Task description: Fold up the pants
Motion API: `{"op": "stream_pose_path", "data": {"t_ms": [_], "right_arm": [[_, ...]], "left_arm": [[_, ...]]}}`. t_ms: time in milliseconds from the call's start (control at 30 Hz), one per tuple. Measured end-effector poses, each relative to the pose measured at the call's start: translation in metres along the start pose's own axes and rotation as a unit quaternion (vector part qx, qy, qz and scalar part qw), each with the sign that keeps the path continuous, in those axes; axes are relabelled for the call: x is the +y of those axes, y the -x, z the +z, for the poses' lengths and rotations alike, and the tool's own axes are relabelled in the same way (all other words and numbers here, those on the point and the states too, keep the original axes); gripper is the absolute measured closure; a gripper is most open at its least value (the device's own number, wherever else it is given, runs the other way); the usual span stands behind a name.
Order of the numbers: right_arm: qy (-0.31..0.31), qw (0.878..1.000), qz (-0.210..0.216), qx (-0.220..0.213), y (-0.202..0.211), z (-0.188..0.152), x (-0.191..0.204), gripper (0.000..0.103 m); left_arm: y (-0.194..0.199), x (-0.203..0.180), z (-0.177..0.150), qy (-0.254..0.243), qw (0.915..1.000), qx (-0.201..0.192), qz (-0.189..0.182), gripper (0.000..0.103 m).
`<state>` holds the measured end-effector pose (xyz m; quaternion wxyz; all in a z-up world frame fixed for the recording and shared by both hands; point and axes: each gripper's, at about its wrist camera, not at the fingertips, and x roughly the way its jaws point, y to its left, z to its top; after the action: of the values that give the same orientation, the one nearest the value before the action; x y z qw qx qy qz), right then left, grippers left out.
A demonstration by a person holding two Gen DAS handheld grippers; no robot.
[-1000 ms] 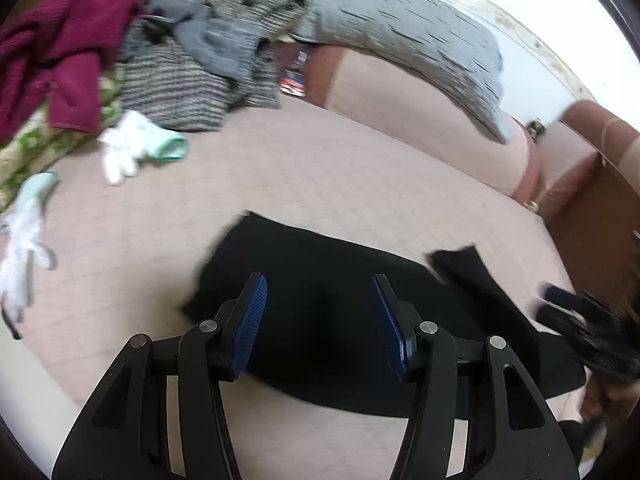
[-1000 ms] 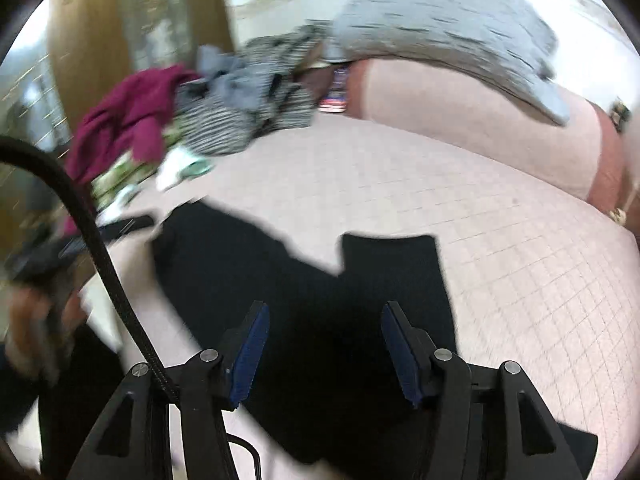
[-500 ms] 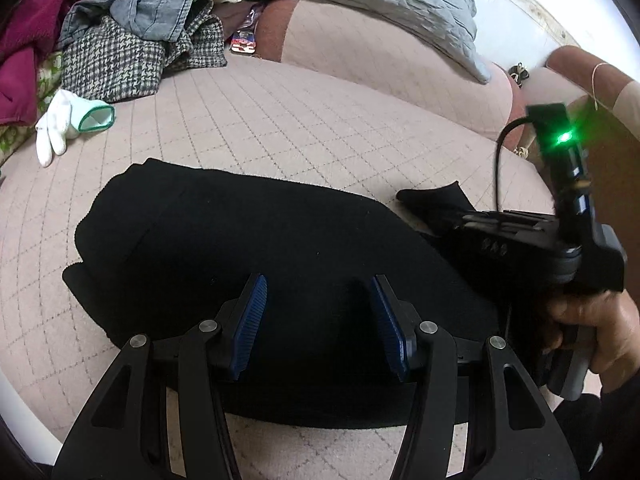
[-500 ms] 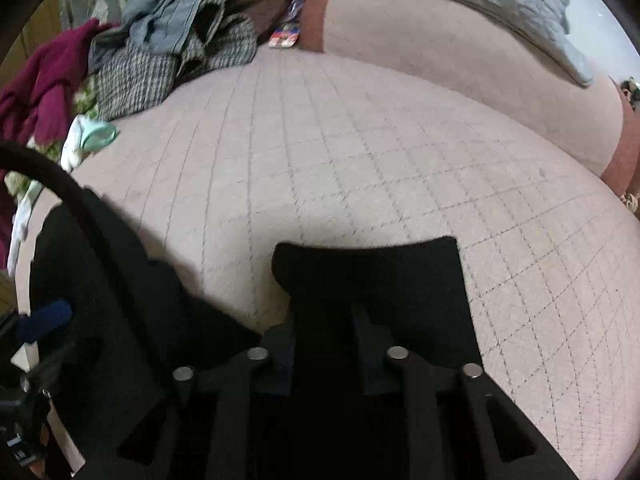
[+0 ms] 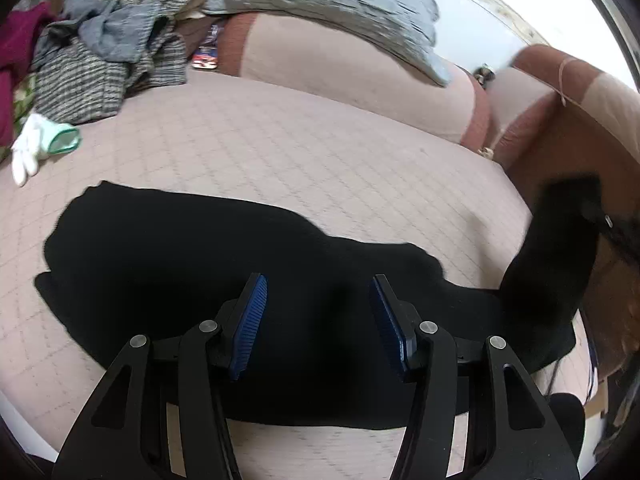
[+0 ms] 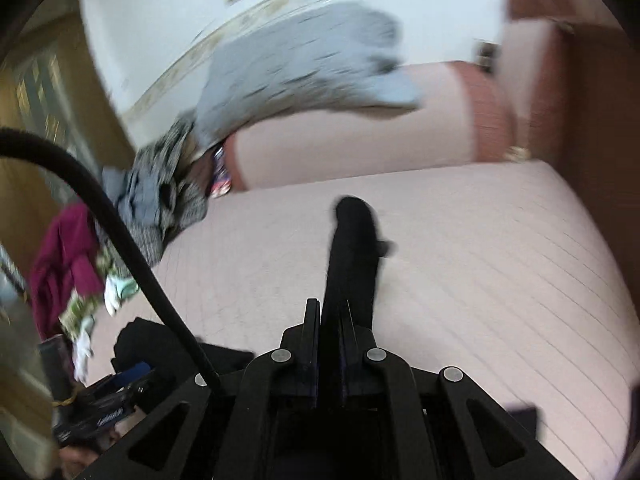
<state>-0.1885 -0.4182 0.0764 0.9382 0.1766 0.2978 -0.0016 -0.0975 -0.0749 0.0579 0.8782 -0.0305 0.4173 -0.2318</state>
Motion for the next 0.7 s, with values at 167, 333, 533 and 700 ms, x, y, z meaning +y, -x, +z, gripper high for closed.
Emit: {"op": "stream_pose_path", "data": {"t_ms": [167, 333, 533, 700], "right_arm": [[-0.043, 0.997, -0.048, 0.049, 0.041, -0.053, -0.061, 0.097], [-0.057, 0.982, -0.068, 0.168, 0.016, -0.110, -0.097, 0.095], [0.041, 0.983, -0.101, 0.145, 0.047, -0.092, -0.071, 0.075], [0.133, 0.977, -0.079, 0.145, 0.051, -0.072, -0.022, 0.062]], "left_arm": [[-0.009, -0.025, -0.003, -0.016, 0.9998, 0.009, -0.011, 0.050], [-0.013, -0.045, -0.005, -0.034, 0.9992, 0.017, -0.014, 0.050], [-0.010, -0.036, 0.001, -0.039, 0.9992, 0.008, 0.002, 0.050], [-0.007, -0.014, 0.004, -0.022, 0.9994, 0.003, 0.027, 0.050]]}}
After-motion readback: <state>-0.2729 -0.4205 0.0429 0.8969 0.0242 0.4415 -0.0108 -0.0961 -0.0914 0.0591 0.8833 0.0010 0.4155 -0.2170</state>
